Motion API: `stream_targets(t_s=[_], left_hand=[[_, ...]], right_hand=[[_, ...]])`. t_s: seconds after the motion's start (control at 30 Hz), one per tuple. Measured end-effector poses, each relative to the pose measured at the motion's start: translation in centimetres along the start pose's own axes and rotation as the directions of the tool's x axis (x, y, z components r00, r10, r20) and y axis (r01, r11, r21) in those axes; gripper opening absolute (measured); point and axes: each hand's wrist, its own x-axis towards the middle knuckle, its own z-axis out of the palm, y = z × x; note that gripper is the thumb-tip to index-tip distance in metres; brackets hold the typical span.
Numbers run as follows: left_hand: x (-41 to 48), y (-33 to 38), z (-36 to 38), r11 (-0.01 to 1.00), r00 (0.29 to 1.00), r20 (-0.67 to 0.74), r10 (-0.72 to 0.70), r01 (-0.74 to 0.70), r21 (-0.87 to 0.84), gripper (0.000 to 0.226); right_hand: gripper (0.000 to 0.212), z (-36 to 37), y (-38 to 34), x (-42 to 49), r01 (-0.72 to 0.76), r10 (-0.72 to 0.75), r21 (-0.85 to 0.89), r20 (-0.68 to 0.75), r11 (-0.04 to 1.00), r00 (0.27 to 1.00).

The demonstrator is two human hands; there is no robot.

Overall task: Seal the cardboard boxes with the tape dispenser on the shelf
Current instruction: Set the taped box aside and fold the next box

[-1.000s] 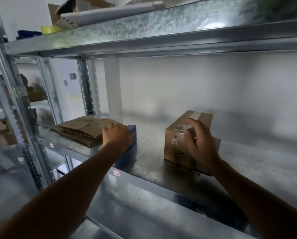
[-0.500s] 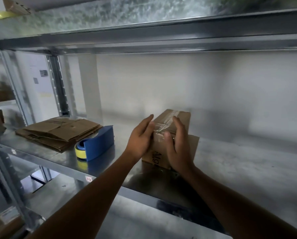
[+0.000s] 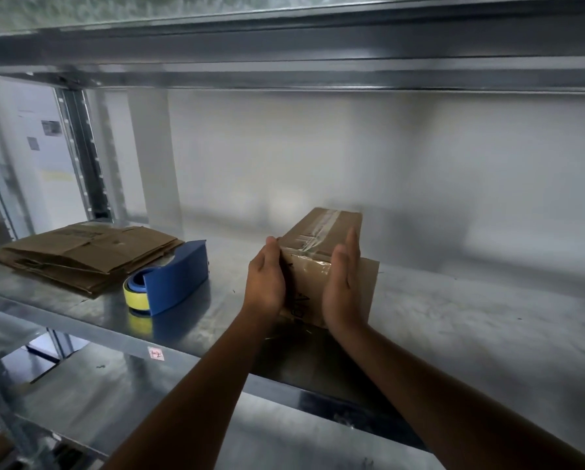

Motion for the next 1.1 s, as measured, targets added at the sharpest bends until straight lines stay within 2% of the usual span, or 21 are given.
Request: stream_targets(t_s=[0.07,0.2,0.3,0.37,0.4,0.43,0.47,0.5,0.53,0.57,0.6,0.63,0.7,0.77,0.83,0.9,1.0,1.07,1.1], left_hand=[[0.1,0.0,0.1,1.0,0.999,-0.019,-0.029,0.029,-0.009,0.049],[-0.2,1.5,-0.1,0.982,0.983,-0.001,-0.183,0.182,-0.058,0.043],[-0.5,3.0,-1.0,0.951,0.95,0.082,-0.301,0.305,-0.041,0.037],[-1.0,3.9,-1.9,0.955,0.944,0.152,-0.293,0.298,-0.01,0.037],[-1.4,4.3,-2.3,0.97,0.957,0.158,-0.242,0.236,0.055,0.035],[-1.8,4.5,-2.8,0.983,0.978,0.156,-0.136,0.113,0.147,0.029],[-2.2,4.7,-3.4,0.966,0.983,0.18,0.03,-0.075,0.248,0.025],[-2.5,4.6,-3.7,0.868,0.946,0.23,0.229,-0.305,0.391,0.034],[-2.7,4.7,-4.0,0.688,0.866,0.332,0.374,-0.499,0.527,0.044],[-3.0,4.9,-4.1,0.503,0.787,0.448,0.424,-0.616,0.607,0.055],[-3.3,5.1,-4.0,0.39,0.752,0.525,0.398,-0.657,0.645,0.064],[-3.6,5.4,-3.9,0.367,0.758,0.558,0.337,-0.651,0.664,0.07],[-3.9,5.5,-3.6,0.425,0.808,0.538,0.24,-0.586,0.69,0.076],[-3.7,5.3,-4.0,0.439,0.834,0.486,0.263,-0.552,0.709,0.077],[-3.0,5.4,-4.6,0.501,0.86,0.431,0.275,-0.511,0.699,0.069],[-2.5,5.6,-5.0,0.609,0.894,0.372,0.25,-0.443,0.658,0.055],[-2.3,5.3,-5.4,0.814,0.936,0.276,0.219,-0.331,0.478,0.038],[-2.5,5.3,-5.5,0.977,0.967,0.238,0.087,-0.129,0.169,0.03],[-2.7,5.3,-5.5,1.0,0.967,0.253,-0.015,0.011,0.018,0.026]], right_hand=[[0.075,-0.1,-0.3,-0.3,-0.033,0.033,0.018,0.027,0.999,0.999],[0.056,-0.5,-1.3,-1.0,-0.132,0.124,0.14,0.069,0.981,0.99],[0.06,-1.0,-3.2,-1.7,-0.352,0.345,0.203,0.069,0.914,0.936],[0.063,-1.6,-4.7,-2.7,-0.402,0.386,0.197,0.113,0.894,0.915],[0.061,-2.0,-5.3,-3.1,-0.433,0.404,0.23,0.162,0.872,0.9],[0.057,-2.5,-6.0,-3.3,-0.462,0.408,0.279,0.229,0.842,0.884],[0.05,-3.0,-6.6,-3.5,-0.462,0.385,0.3,0.283,0.834,0.879],[0.044,-3.8,-6.9,-3.6,-0.446,0.346,0.299,0.334,0.844,0.877],[0.039,-4.3,-7.2,-3.8,-0.417,0.306,0.285,0.362,0.863,0.881],[0.037,-4.5,-8.0,-4.0,-0.401,0.304,0.264,0.341,0.877,0.89],[0.035,-4.9,-8.3,-4.2,-0.366,0.299,0.209,0.292,0.907,0.908],[0.034,-5.2,-8.5,-4.4,-0.344,0.301,0.173,0.234,0.923,0.924],[0.036,-6.0,-8.9,-5.0,-0.285,0.273,0.056,0.158,0.957,0.949],[0.042,-7.3,-8.7,-6.2,-0.243,0.26,-0.135,0.121,0.961,0.958],[0.04,-8.6,-8.3,-7.4,-0.172,0.226,-0.367,0.109,0.914,0.968],[0.04,-9.6,-7.6,-8.3,-0.121,0.18,-0.483,0.079,0.868,0.981],[0.034,-9.6,-7.4,-9.0,-0.16,0.195,-0.336,0.072,0.928,0.978],[0.037,-9.3,-7.9,-8.8,-0.162,0.184,-0.277,0.055,0.947,0.981],[0.038,-9.1,-8.1,-8.8,-0.174,0.192,-0.247,0.051,0.953,0.98]])
